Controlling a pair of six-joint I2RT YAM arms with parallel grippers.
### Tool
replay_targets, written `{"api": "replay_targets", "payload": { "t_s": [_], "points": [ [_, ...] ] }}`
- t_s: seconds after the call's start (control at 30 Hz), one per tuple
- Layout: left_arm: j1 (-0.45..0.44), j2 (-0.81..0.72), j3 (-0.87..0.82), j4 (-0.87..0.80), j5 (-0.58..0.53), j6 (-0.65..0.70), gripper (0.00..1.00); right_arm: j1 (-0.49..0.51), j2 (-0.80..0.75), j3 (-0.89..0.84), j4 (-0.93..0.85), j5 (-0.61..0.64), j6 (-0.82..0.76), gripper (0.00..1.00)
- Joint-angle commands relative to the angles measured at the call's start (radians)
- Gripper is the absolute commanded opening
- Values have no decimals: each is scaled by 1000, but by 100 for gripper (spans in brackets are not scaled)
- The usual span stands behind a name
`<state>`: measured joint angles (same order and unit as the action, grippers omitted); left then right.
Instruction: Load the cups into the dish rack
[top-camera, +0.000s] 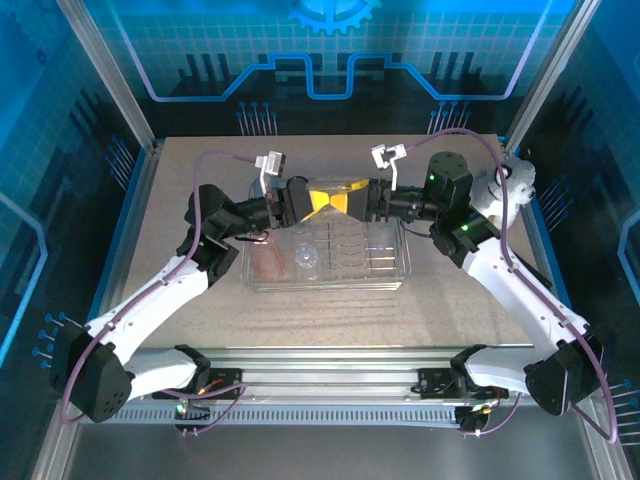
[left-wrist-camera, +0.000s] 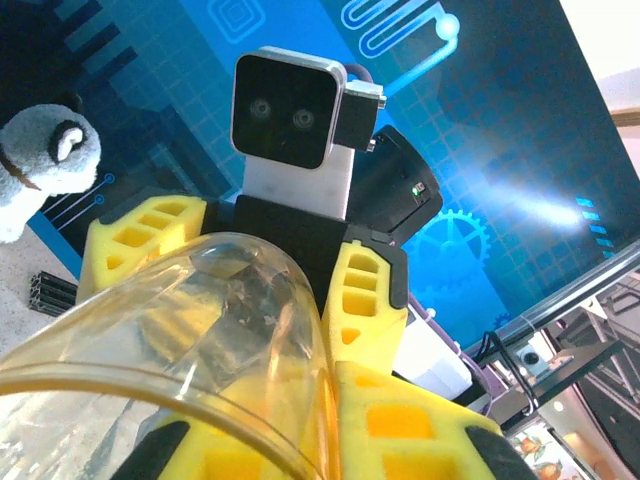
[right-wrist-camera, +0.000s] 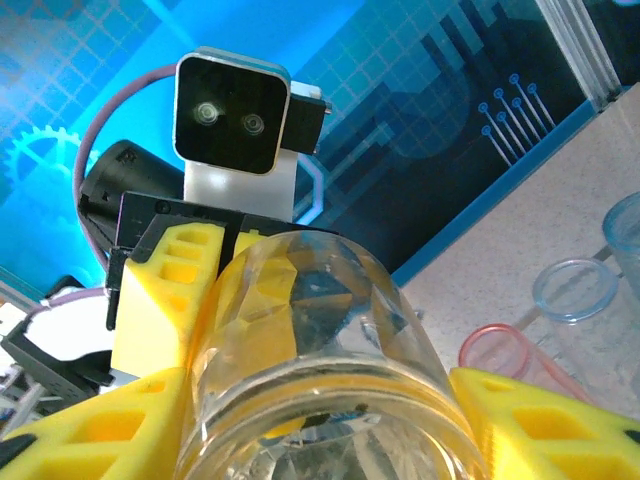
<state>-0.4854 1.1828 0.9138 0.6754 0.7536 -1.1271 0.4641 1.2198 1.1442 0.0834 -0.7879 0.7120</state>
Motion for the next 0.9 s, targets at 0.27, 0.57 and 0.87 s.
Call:
{"api": "replay_targets", "payload": {
  "t_s": [0.27, 0.57, 0.87],
  "points": [
    [43, -96, -17, -226, -90, 161, 99, -27, -58, 115, -409, 213, -172, 35],
    [85, -310, 60, -1057, -635, 677, 100, -91, -51, 201, -898, 542, -433, 33],
    [85, -468, 6, -1274, -946, 837, 99, -95, 45, 115, -959, 762, -492, 29]
  ]
}}
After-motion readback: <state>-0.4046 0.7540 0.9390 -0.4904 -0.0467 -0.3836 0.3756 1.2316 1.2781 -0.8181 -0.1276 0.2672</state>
